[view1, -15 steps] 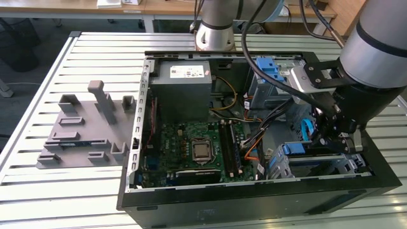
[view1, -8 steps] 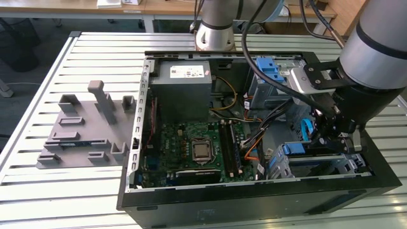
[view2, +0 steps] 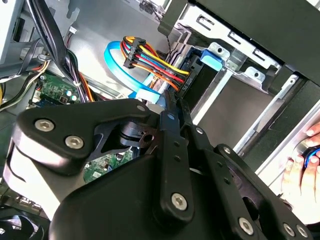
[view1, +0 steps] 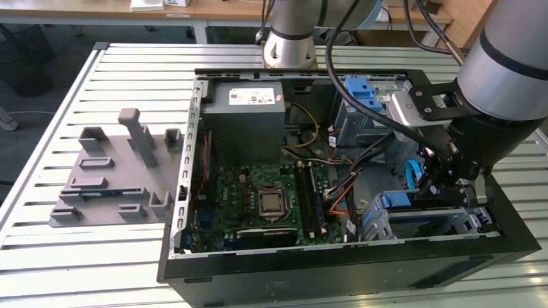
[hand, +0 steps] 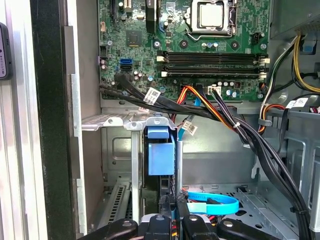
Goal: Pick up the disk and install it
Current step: 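Insert the second disk wire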
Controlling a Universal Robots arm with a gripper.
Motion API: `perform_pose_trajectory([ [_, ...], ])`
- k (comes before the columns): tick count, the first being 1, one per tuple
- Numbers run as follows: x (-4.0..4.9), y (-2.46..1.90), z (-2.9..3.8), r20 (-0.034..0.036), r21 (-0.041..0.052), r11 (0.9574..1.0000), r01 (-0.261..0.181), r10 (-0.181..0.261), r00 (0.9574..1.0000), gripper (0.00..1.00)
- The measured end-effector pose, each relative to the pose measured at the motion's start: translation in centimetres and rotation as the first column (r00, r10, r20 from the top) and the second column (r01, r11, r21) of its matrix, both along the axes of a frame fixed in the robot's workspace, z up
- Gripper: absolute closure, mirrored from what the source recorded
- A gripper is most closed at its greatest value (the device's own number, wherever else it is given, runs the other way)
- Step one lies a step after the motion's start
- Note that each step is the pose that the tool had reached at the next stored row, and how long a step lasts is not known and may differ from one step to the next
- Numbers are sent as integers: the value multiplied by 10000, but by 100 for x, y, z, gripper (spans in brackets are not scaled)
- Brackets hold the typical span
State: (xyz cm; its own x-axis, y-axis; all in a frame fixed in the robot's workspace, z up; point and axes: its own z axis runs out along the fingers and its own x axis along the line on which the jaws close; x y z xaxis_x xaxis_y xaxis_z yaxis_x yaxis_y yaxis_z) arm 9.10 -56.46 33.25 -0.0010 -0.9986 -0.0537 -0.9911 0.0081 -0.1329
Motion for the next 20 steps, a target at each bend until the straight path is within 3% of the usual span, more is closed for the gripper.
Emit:
perform_pose_trajectory([
  [20,7,-8,-10,-4,-1,10000,-6,6,10000,84],
])
